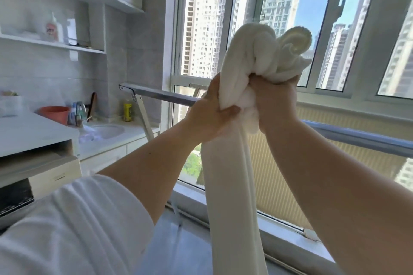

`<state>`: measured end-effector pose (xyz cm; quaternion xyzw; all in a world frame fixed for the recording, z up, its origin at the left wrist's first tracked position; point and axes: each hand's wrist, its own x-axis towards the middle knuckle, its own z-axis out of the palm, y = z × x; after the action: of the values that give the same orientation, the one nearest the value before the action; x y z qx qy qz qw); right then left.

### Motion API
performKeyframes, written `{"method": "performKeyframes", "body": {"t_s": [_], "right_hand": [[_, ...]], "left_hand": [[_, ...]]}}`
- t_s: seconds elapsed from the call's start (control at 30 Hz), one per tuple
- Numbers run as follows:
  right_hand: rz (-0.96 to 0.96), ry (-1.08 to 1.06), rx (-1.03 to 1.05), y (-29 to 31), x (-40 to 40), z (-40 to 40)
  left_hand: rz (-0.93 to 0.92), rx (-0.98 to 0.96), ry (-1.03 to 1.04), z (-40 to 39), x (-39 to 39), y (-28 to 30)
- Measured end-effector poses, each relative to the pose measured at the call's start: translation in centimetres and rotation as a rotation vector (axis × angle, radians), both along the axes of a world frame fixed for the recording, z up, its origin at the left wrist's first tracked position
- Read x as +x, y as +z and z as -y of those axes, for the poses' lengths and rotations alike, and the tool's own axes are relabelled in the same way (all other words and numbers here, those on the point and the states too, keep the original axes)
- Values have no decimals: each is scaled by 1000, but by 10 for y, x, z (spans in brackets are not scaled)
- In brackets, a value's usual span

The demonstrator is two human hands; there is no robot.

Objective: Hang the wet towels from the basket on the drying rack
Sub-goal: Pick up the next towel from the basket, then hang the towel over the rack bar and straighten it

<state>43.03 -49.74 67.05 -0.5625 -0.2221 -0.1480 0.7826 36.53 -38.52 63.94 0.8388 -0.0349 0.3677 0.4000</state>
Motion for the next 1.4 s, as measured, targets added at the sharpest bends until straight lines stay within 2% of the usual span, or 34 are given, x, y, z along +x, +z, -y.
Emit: {"method": "performKeyframes", "body": {"t_s": [0.13, 0.37, 0.7, 0.8, 0.9, 1.0, 1.07, 1.13, 1.3, 1.4], "right_hand": [[42, -79, 2, 5, 18, -33], [249, -300, -55, 40, 42, -111], [445, -525, -262, 50, 90, -224], [418, -552, -413, 44, 111, -246], [297, -532, -646, 36, 129, -258], [206, -647, -1022, 25, 144, -264], [76, -573, -1091, 22, 145, -263], [92, -537, -1088, 23, 143, -260], [217, -524, -899, 16, 134, -255], [252, -531, -922, 10, 129, -254]], "left_hand": [[25, 17, -55, -41, 28, 5], [46, -171, -248, -131, 76, 38], [21, 55, -61, -247, 133, 58], [-77, 161, -13, -271, 151, 50], [-225, 323, 68, -292, 170, 33], [-297, 288, 132, -299, 178, 27], [-328, 221, 130, -299, 179, 31], [-304, 186, 114, -299, 177, 32], [-230, 229, 142, -304, 180, 25], [-126, 229, 146, -303, 178, 21]]}}
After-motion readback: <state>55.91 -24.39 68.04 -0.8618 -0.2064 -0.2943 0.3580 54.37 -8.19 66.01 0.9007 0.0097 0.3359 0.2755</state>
